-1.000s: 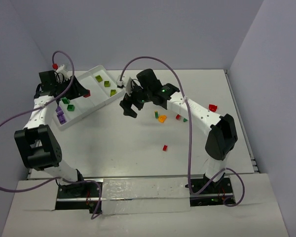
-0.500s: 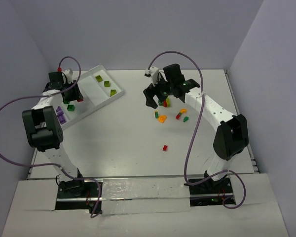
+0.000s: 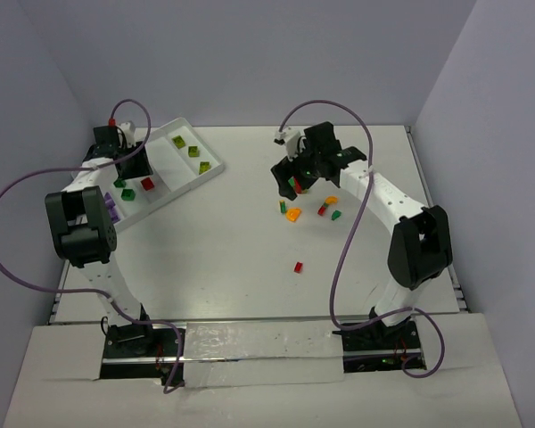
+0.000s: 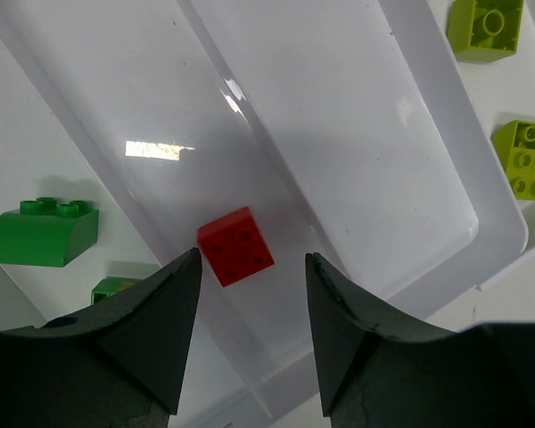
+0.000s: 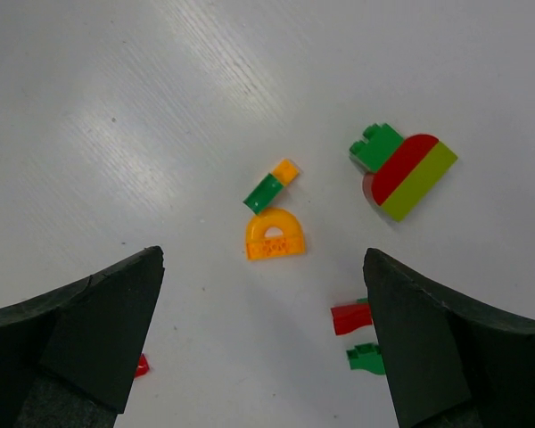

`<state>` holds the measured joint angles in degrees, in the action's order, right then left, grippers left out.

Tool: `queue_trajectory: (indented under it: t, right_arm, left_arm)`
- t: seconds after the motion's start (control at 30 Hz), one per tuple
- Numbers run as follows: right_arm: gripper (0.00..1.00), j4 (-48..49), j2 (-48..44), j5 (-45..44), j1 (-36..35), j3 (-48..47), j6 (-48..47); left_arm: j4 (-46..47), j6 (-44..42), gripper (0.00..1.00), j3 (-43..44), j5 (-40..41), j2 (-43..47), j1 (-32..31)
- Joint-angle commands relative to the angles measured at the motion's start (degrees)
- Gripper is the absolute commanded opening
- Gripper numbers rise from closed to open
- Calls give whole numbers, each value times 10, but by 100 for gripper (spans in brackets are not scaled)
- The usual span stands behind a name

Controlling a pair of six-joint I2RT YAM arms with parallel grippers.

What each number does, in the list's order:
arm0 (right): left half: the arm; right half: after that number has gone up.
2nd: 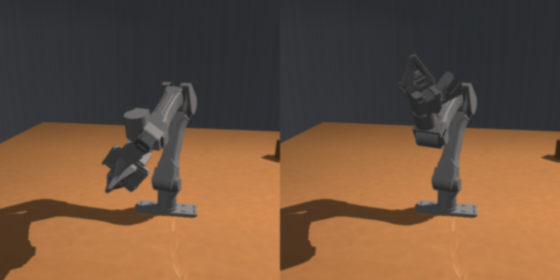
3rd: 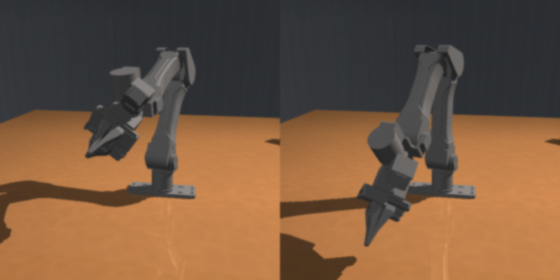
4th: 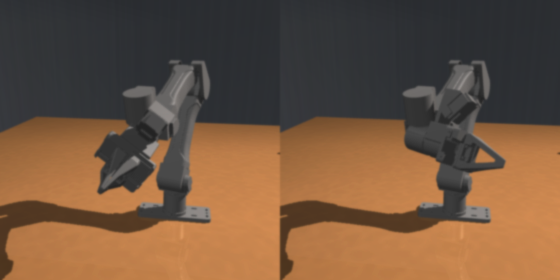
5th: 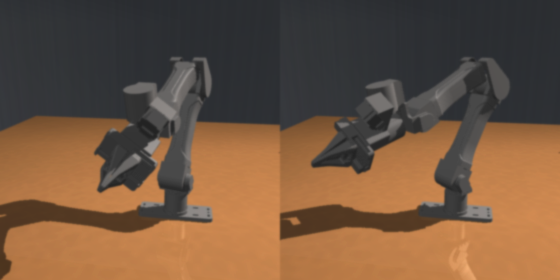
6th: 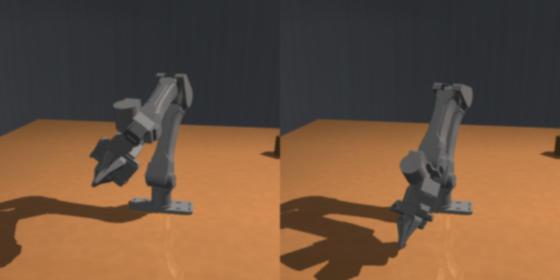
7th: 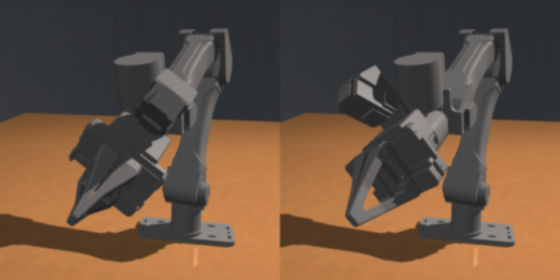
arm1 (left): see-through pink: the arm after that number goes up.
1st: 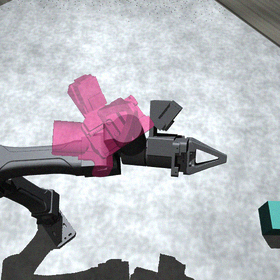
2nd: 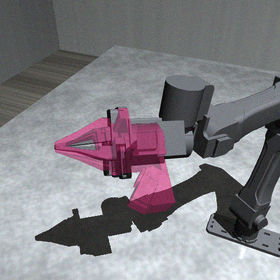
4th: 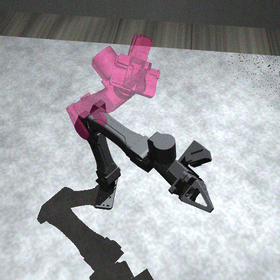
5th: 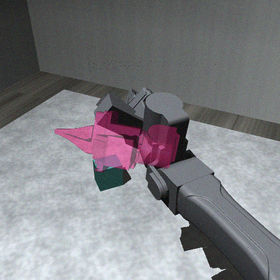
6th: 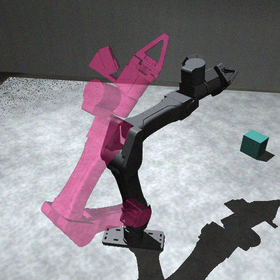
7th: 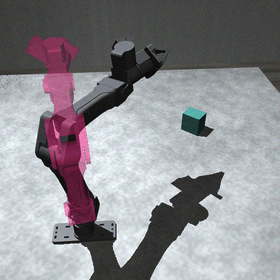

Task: Sort the legos into containers by color

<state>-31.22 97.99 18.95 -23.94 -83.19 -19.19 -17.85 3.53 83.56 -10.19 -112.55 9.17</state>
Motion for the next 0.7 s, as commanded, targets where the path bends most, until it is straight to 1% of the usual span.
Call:
queue_trajectory:
  t: [0.0,0.1,0.27,0.3,0.33,0.43,0.53,0.6,0.67]
  right_arm:
    - [100,-17,-35,-39,22,10,-9]
    - [99,-23,-29,-62,42,8,-4]
    - [90,-32,13,-95,66,-16,-4]
    - [90,-32,14,-96,67,-17,-7]
    - [89,-33,30,-112,67,-26,-8]
    - [89,-43,66,-120,67,-58,-1]
    - [89,-45,101,-117,68,-88,18]
    - [89,-49,121,-110,69,-120,46]
    - [91,-60,156,-108,68,-162,96]
  left_arm:
    - [6,-5,62,42,9,7,-5]
    - [-2,-5,63,49,9,13,-6]
    - [-7,-5,63,42,-1,46,-16]
    - [-8,-5,63,42,-5,47,-16]
    - [-10,-4,63,39,-8,59,-21]
    - [-13,-4,64,23,-17,87,-35]
    - [-12,3,65,12,-30,107,-42]
    - [-14,9,65,6,-37,118,-48]
    - [-19,16,66,5,-43,129,-53]
